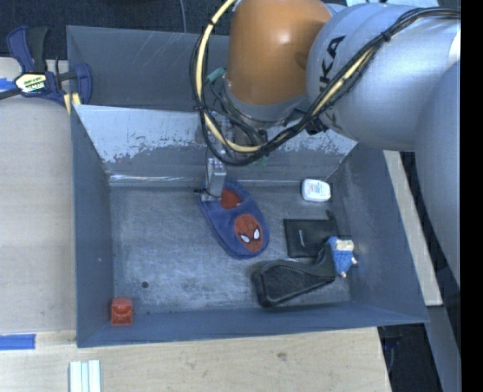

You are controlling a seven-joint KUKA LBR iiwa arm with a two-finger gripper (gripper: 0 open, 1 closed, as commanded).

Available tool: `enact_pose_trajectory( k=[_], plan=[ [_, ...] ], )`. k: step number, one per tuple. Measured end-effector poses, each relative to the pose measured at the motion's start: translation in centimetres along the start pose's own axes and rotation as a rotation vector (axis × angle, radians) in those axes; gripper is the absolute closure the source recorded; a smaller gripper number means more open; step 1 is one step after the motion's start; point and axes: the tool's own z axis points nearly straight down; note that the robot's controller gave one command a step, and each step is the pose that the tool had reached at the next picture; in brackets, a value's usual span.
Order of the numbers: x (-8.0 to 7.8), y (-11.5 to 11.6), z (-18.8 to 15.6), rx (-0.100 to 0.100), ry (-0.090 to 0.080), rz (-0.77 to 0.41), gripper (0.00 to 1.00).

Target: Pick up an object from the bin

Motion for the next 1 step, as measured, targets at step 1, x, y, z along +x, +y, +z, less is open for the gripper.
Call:
enact_pose_trajectory(
  k=[1],
  plan=[
    [3.79,-5.13,12.55,0.001,0.005,-0.199,0.00]
  ],
)
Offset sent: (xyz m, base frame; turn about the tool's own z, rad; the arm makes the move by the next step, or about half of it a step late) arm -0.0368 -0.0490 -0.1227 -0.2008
